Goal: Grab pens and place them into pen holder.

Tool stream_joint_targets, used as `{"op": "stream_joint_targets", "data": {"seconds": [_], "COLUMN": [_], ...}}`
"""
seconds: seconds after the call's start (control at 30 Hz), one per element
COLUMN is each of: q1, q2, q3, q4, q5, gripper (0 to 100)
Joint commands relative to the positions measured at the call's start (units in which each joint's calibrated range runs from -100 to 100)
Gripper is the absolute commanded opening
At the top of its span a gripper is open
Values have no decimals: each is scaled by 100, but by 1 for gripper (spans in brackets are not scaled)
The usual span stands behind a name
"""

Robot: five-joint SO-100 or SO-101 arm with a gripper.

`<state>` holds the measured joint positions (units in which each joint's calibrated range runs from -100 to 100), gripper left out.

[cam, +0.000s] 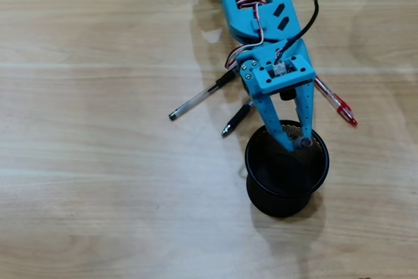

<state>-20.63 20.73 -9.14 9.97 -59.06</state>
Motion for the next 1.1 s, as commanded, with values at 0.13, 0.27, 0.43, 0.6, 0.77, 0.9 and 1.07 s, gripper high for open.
{"op": "stream_joint_targets", "data": {"seconds": [0.13, 0.27, 0.43, 0.6, 0.77, 0.9, 1.07], "q1": [74, 129, 284, 623, 998, 1272, 1510], "q2": [-158, -243, -948, -1695, -2341, -2570, -2375], "q3": [-27, -82, -91, -91, -91, -91, -82], "q4": [-54, 210, 2005, 3791, 5486, 6452, 7217], "q5": [-20, 16, 27, 22, -15, -26, -492], "gripper": [17, 11, 5, 3, 2, 2, 2]}}
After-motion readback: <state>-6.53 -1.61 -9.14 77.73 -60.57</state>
